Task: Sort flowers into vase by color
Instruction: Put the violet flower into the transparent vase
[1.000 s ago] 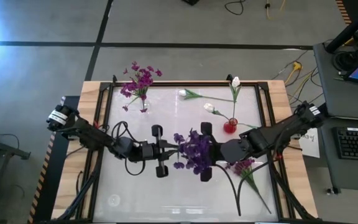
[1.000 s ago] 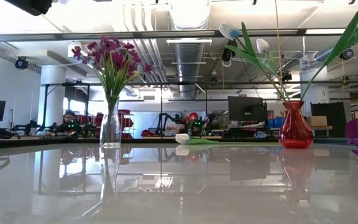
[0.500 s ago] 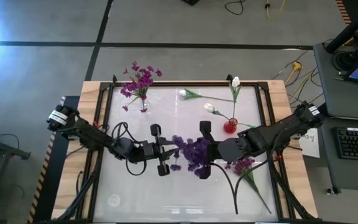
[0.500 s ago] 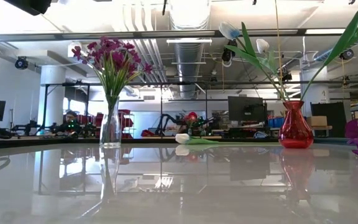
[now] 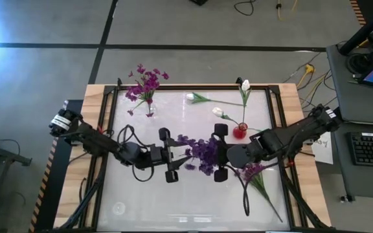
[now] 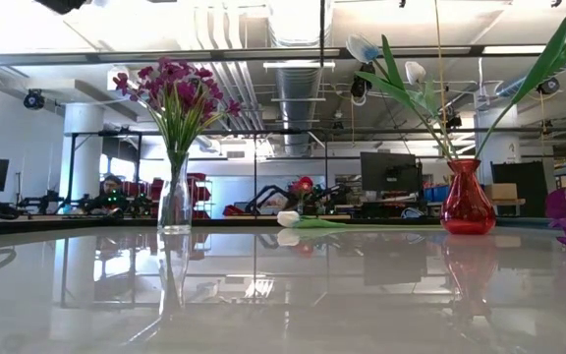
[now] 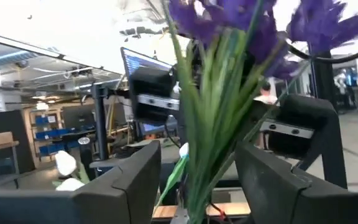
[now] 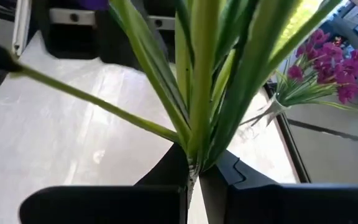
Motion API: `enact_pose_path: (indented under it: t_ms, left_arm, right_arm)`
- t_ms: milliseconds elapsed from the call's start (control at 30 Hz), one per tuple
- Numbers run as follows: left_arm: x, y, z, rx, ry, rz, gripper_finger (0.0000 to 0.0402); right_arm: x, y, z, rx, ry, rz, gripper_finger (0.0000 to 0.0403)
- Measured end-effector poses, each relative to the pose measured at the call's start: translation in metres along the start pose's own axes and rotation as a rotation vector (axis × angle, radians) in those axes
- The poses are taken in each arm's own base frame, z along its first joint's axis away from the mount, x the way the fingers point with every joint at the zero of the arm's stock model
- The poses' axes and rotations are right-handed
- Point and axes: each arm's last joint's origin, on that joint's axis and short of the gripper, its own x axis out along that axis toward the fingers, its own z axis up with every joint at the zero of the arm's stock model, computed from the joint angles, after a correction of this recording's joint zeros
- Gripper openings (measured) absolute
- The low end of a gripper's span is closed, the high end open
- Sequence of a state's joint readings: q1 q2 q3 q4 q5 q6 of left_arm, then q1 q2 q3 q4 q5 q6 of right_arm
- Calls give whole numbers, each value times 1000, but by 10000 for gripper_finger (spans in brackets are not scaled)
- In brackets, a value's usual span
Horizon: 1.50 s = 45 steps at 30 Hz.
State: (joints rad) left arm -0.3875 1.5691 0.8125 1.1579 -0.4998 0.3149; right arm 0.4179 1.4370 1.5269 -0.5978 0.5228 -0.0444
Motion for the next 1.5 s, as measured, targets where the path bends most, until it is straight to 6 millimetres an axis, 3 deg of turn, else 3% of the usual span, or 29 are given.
enact_pose_path:
  t_ms: [233,433,600,900,1167,1500]
  left_arm:
    - [26,-12,2,45,67,0,192]
    - [35,-15,5,98,67,43,191]
    - [36,-15,4,105,70,42,152]
    - [36,-15,4,119,70,43,11]
    - [34,-8,13,124,85,151,6]
    - [21,16,54,181,138,276,0]
  right_arm:
    - [2,-1,0,2,2,-5,13]
    - [2,-1,0,1,3,-5,13]
    - [2,-1,0,-5,4,-4,18]
    - [2,-1,0,4,4,-6,129]
    - [-9,-7,1,42,-9,-7,195]
    - [-31,-20,-1,114,-2,-9,221]
